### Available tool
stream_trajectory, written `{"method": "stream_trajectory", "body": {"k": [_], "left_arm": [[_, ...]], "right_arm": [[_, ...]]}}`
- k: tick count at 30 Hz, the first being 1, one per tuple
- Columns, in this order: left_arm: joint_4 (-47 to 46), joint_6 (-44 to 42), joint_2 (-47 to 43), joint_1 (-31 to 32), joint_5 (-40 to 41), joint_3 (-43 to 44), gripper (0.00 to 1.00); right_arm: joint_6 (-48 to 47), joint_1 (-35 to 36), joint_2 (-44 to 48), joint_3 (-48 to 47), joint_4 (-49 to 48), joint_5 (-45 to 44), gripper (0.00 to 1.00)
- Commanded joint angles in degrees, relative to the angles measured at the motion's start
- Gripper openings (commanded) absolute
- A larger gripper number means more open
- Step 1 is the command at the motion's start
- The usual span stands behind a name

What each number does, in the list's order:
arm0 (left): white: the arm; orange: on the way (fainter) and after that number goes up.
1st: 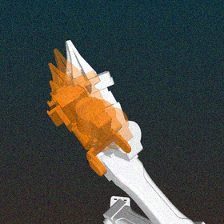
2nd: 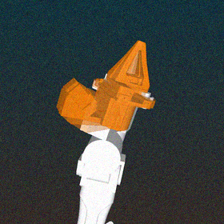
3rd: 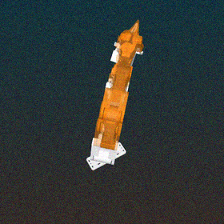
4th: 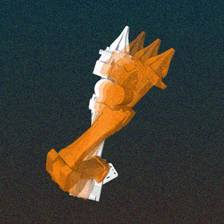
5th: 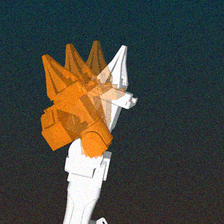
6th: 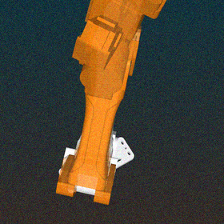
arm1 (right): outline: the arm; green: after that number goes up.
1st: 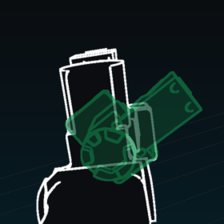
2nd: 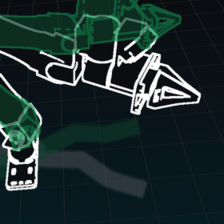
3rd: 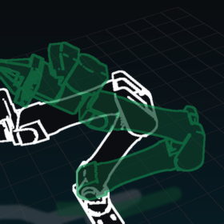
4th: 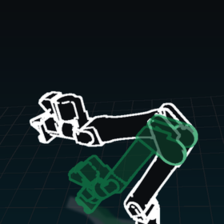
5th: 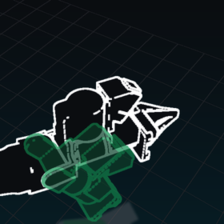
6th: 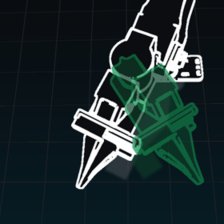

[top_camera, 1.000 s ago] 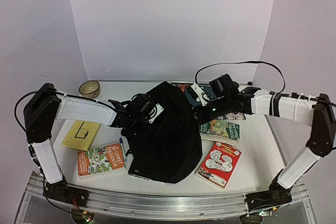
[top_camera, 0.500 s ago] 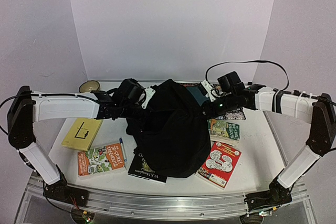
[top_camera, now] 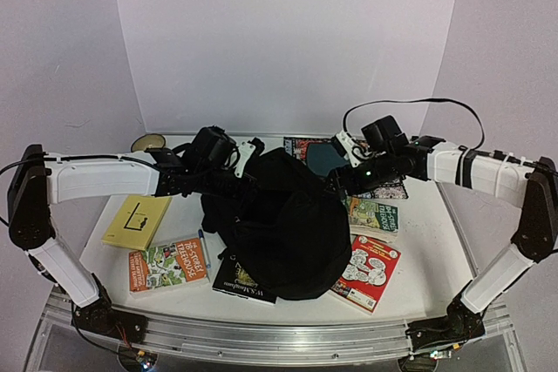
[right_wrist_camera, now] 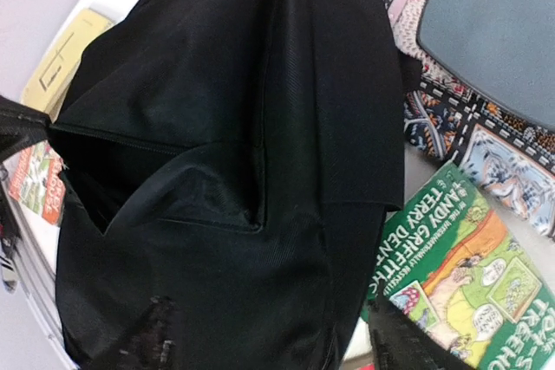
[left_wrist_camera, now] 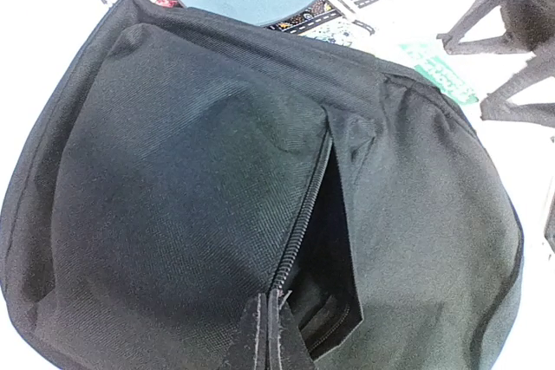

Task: Pack the student bag
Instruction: Pass from the left arm to the right

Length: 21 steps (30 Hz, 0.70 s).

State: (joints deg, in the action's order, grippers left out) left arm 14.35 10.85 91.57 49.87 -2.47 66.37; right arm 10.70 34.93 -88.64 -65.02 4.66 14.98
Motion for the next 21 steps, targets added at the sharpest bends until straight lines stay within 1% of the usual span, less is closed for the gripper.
{"method": "stream_trajectory", "body": {"k": [1,4,7,9,17,21], "left_arm": [[-1.76,1.49,-2.88,0.06,-1.66,3.50,0.00],[-1.78,0.89,-2.81,0.06,-1.51,3.56,0.00],[-1.84,0.14,-2.61,0.07,-1.27,3.82,0.00],[-1.87,-0.12,-2.44,0.06,-1.29,4.07,0.00],[-2.14,0.31,-1.34,0.06,-2.79,5.07,0.00],[-2.33,0.14,-0.90,0.09,-3.11,5.27,0.00]], "right_arm": [[-4.22,4.27,3.60,-3.54,2.37,-3.62,0.83],[-10.69,6.97,2.06,-4.66,2.03,-3.00,0.88],[-18.26,8.95,0.11,-5.43,-0.01,-3.09,0.89],[-23.17,9.77,-1.10,-4.97,-3.45,-3.87,0.90],[-39.67,9.98,-5.83,1.11,-21.31,-2.11,0.85],[-43.19,9.98,-10.66,0.73,-26.53,-4.35,0.80]]}}
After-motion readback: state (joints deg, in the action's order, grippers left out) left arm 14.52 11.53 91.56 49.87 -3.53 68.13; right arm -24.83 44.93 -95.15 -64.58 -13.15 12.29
